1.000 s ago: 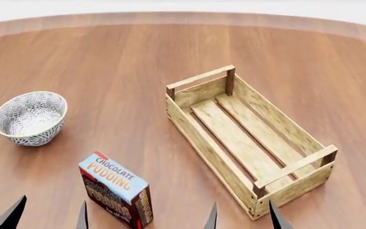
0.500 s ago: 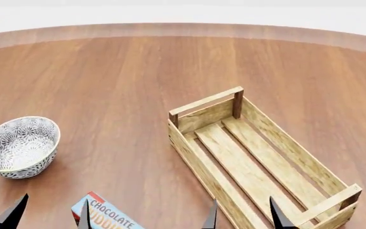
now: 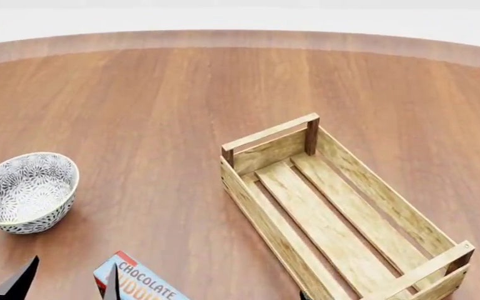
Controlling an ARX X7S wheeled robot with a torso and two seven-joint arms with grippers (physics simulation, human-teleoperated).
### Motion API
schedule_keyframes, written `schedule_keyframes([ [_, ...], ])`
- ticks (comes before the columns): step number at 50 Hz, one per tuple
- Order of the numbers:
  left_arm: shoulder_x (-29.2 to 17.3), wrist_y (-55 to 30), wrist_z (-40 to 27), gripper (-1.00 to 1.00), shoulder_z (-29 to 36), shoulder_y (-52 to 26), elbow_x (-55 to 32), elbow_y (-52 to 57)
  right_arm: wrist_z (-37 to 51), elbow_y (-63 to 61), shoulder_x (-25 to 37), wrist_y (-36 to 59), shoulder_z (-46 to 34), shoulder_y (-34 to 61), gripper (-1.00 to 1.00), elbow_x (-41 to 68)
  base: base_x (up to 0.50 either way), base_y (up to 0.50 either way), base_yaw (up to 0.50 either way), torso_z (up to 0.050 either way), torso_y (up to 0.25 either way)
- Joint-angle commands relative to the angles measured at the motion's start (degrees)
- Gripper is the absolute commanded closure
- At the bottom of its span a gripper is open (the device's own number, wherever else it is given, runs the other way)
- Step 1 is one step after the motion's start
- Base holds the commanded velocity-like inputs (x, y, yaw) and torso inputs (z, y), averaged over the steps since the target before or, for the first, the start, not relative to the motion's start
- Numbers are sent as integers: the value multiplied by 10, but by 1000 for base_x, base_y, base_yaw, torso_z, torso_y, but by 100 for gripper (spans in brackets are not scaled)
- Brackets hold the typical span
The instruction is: Pick up the chocolate pudding and put it in the tray.
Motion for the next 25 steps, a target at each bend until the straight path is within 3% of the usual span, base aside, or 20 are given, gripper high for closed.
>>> schedule_keyframes([
  [1, -5, -1, -5, -100, 7, -2, -4, 3, -33, -21, 28, -16, -12, -38, -100, 20, 0, 0, 0, 0, 0],
  [25, -15, -14, -17, -100, 18, -8, -10, 17, -65, 1, 57, -14, -59, -58, -100, -3, 0, 0, 0, 0, 0],
])
